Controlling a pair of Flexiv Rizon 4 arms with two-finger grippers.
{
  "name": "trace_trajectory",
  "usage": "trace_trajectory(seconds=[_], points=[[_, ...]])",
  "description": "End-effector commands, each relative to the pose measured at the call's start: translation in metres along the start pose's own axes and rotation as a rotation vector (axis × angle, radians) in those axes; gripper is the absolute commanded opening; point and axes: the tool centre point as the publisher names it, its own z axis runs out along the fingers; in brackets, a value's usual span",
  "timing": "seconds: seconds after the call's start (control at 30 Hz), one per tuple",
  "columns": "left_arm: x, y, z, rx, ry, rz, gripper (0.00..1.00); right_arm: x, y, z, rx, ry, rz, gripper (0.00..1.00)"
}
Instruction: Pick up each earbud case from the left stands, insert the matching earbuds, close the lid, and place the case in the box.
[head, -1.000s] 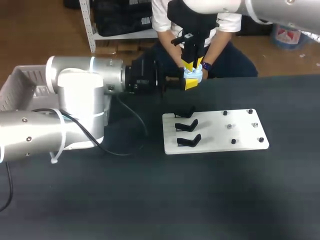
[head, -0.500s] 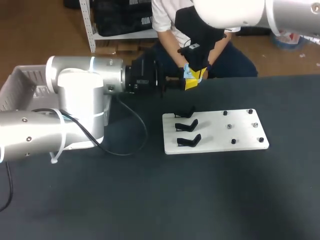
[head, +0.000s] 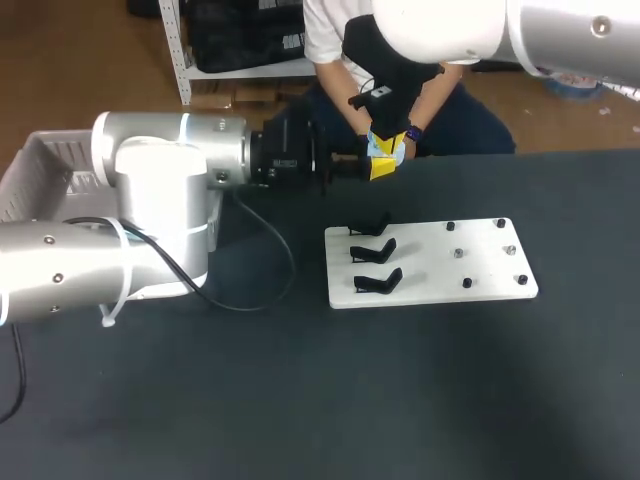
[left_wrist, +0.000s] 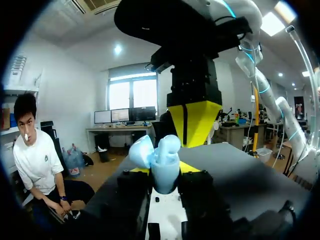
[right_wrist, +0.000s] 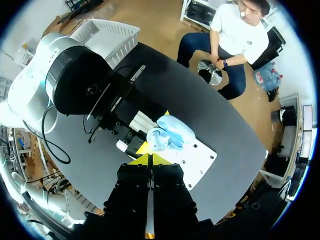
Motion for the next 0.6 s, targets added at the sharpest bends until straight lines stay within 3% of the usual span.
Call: trace_trajectory(seconds=[0.03,0.37,0.53,0.6], points=[[0.001,-0.002,-0.001,-0.006,-0.006,0.005,0.00,-0.006,-0.002,0.000,0.001,0.007,0.000,0.00],[0.001,-0.002,-0.001,-0.006,-0.006,0.005,0.00,-0.007,-0.006,-0.009,0.015,-0.017,0.005,0.00],[0.001,-0.002,-0.001,-0.006,-0.006,0.005,0.00,-0.015,-0.011,-0.027,0.025,-0.095,0.009,0.00],[0.001,-0.002,-0.001,-0.006,-0.006,0.005,0.00,-0.024,-0.015,-0.031,0.024,-0.132,0.022,0.06]])
